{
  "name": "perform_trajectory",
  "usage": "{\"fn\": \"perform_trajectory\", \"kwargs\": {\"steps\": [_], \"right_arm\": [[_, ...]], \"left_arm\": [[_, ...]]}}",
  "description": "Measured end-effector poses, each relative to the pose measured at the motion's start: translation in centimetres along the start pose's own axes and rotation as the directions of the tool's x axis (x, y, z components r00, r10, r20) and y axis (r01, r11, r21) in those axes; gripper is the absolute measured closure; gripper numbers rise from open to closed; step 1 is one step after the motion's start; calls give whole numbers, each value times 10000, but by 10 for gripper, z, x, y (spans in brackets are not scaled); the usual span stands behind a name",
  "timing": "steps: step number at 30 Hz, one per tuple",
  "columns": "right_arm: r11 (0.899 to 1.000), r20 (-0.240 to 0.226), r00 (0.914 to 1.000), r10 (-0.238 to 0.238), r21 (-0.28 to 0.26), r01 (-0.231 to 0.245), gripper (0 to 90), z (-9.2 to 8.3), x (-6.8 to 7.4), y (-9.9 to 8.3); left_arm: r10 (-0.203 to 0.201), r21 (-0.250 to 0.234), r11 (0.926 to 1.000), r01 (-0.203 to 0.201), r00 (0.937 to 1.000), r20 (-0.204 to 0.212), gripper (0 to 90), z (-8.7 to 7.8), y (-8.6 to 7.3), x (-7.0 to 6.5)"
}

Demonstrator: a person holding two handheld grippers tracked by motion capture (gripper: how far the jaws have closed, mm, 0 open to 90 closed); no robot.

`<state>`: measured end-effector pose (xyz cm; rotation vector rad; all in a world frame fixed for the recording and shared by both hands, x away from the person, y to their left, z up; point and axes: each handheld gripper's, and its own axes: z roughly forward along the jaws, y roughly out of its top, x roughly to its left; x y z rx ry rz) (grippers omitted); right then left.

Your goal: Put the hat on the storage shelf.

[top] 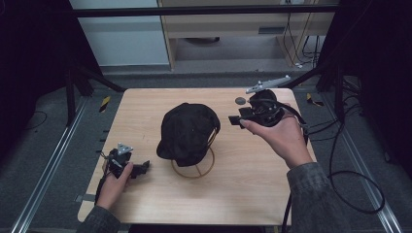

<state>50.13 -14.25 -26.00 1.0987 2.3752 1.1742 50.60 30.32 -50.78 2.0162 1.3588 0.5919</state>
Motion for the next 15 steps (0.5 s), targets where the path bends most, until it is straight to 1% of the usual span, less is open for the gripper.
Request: {"fn": "perform_trajectory", "kwargs": {"steps": [2,5,8,9,10,11,12,15], "right_arm": [[9999,206,9998,67,-156,-64,397,-2,-2,-3],[9989,639,9977,214,-426,-187,274,-5,-5,-9],[9981,1115,9928,439,-469,-388,170,-6,-9,-18],[9978,1231,9912,490,-508,-430,153,-7,-11,-22],[9978,1231,9912,490,-508,-430,153,-7,-11,-22],[9963,1480,9868,657,-645,-567,115,-9,-15,-33],[9959,1520,9857,723,-641,-632,110,-9,-16,-35],[9949,1682,9821,852,-683,-747,89,-8,-21,-54]], "left_arm": [[-2,-2,10000,2,10000,-1,0,0,0,0],[6,-5,10000,-6,10000,-1,0,0,0,0],[30,5,10000,-30,10000,19,0,0,0,0],[29,6,10000,-29,10000,20,0,0,0,0],[29,6,10000,-29,10000,20,0,0,0,0],[1,5,10000,-1,10000,26,0,0,0,0],[1,6,10000,-1,10000,25,0,0,0,0],[32,32,10000,-32,10000,27,0,0,0,0]]}}
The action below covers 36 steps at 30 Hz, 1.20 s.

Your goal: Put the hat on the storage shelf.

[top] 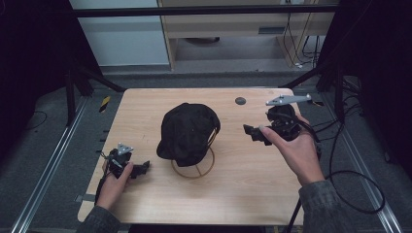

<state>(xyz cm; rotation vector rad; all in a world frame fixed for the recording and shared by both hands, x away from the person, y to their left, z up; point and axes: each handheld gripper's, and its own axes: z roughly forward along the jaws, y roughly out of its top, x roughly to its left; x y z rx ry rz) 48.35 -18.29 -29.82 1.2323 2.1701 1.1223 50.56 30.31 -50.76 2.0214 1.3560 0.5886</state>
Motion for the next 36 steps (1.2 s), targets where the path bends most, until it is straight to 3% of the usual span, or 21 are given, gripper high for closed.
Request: {"fn": "perform_trajectory", "kwargs": {"steps": [7,20,28,36], "right_arm": [[9994,76,9997,232,266,-234,100,13,-3,-42],[9939,118,9977,668,875,-676,139,59,-6,-106],[9881,833,9927,875,1194,-971,119,95,-10,-141],[9843,1463,9849,922,1362,-1124,104,115,-11,-162]], "left_arm": [[6,-2,10000,-6,10000,4,0,0,0,0],[17,-21,10000,-17,10000,25,0,0,0,0],[16,-23,10000,-16,10000,25,0,0,0,0],[18,-21,10000,-18,10000,24,0,0,0,0]]}}
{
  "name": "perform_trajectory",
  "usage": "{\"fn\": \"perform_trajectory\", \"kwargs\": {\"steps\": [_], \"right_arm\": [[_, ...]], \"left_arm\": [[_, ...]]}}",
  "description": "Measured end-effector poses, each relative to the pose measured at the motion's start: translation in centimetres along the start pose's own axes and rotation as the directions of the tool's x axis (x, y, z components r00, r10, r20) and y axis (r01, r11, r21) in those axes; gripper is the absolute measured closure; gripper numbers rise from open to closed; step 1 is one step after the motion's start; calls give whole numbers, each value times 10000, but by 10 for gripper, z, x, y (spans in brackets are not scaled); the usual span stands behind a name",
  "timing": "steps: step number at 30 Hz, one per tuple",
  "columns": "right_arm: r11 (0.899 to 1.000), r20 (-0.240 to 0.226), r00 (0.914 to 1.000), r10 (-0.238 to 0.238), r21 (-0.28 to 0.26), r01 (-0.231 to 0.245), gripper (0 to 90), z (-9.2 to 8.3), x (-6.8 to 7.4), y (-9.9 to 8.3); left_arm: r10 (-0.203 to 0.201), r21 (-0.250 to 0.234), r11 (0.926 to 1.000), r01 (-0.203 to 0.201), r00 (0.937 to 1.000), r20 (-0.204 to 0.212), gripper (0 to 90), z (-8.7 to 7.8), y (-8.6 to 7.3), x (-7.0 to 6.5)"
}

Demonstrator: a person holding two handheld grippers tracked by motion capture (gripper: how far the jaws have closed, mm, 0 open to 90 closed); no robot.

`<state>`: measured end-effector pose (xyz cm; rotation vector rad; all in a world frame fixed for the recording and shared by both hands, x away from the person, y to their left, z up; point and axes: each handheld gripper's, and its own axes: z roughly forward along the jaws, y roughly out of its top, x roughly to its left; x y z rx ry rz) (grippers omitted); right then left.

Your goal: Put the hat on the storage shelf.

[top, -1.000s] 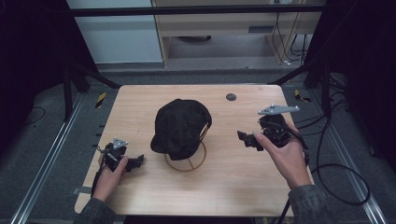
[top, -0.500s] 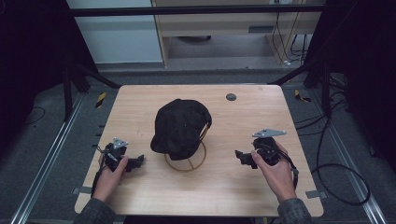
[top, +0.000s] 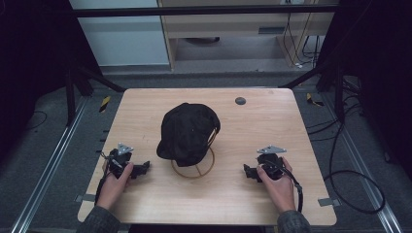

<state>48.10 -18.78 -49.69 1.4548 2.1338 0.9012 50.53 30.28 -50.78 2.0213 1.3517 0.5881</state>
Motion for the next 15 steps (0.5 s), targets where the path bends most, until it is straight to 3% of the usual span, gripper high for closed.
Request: {"fn": "perform_trajectory", "kwargs": {"steps": [6,9,15], "right_arm": [[9999,407,9992,-61,-122,66,75,9,-1,-7],[9988,403,9992,-35,-483,54,69,10,-2,-11],[9988,323,9995,-39,-477,55,68,9,-2,-12]], "left_arm": [[-3,0,10000,3,10000,0,0,0,0,0],[2,3,10000,-2,10000,1,0,0,0,0],[5,-7,10000,-5,10000,18,0,0,0,0]]}}
